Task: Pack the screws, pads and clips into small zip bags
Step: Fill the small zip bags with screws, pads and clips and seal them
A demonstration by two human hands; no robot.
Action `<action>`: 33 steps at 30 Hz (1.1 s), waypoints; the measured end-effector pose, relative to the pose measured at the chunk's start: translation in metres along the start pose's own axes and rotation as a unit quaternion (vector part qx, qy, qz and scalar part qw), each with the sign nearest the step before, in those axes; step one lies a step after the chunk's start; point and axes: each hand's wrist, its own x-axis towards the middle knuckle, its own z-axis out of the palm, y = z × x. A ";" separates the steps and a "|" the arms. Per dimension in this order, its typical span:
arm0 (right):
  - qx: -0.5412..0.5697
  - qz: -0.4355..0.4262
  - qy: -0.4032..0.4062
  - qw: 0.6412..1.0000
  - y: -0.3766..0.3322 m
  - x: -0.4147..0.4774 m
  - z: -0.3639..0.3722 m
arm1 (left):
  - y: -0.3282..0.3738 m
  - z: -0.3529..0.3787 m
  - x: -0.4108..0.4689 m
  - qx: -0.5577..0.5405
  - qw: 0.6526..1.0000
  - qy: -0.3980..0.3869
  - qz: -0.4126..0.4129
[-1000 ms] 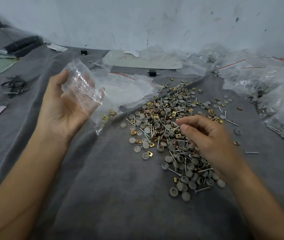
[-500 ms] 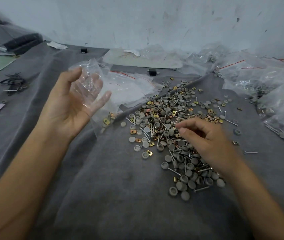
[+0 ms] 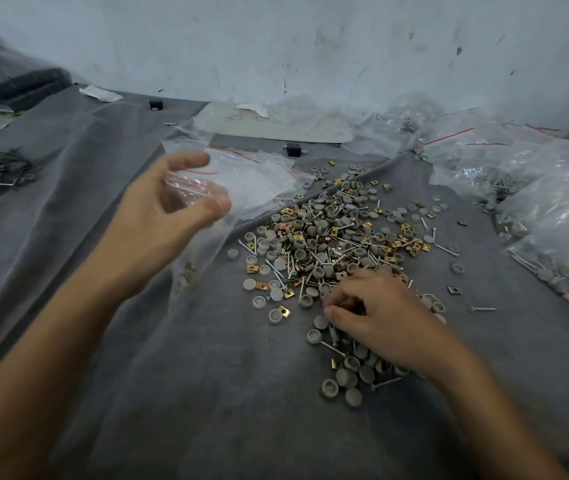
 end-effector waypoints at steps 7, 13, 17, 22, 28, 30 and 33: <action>-0.103 0.037 -0.008 0.994 -0.005 -0.003 -0.004 | 0.000 0.026 -0.013 0.033 0.994 -0.105 -0.009; -0.142 0.031 -0.040 0.989 -0.006 -0.007 -0.010 | -0.001 0.042 -0.021 0.042 0.990 -0.137 0.000; -0.162 0.010 0.002 0.987 -0.014 -0.004 -0.001 | -0.003 0.049 -0.023 0.028 0.988 -0.149 -0.006; -0.140 0.024 0.016 0.990 -0.012 0.002 0.005 | -0.007 0.054 -0.025 0.043 0.986 -0.160 -0.004; -0.006 0.032 0.047 0.998 -0.004 0.000 -0.010 | -0.003 0.053 -0.027 0.095 0.980 -0.176 0.016; -0.068 0.027 0.009 0.997 -0.004 -0.002 -0.007 | -0.001 0.053 -0.028 0.109 0.978 -0.174 0.028; -0.146 0.027 0.007 0.989 -0.009 0.000 0.001 | 0.000 0.054 -0.030 0.126 0.974 -0.183 0.042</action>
